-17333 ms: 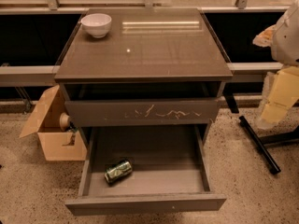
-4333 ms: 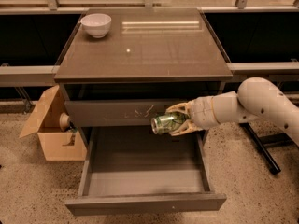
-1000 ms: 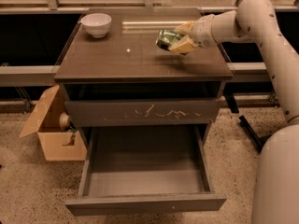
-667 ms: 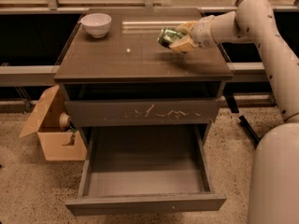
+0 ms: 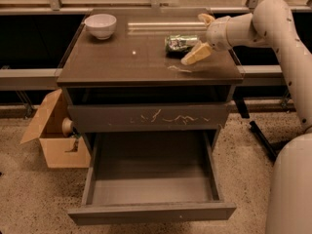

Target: Pick green can from middle drawer and place on counter

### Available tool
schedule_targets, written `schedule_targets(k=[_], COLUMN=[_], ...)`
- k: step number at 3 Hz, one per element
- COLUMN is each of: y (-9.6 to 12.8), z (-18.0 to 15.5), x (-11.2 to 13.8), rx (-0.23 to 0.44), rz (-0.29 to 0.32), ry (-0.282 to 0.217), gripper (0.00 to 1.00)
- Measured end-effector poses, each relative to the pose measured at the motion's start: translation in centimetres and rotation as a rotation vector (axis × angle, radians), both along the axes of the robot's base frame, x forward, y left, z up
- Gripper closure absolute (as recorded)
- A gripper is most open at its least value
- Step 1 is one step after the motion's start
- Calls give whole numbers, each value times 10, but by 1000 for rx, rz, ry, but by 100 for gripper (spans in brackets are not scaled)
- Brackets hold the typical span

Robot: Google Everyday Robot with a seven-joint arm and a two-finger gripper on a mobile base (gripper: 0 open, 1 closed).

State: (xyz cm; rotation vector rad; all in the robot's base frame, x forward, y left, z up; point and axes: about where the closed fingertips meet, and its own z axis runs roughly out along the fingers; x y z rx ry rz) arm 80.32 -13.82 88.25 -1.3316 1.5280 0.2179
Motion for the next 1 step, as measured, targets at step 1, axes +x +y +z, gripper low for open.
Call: schedule_targets(k=[1], y=[-21], z=[29], x=[-9], rx=[2], rz=[-57], ry=[-87], gripper=[0])
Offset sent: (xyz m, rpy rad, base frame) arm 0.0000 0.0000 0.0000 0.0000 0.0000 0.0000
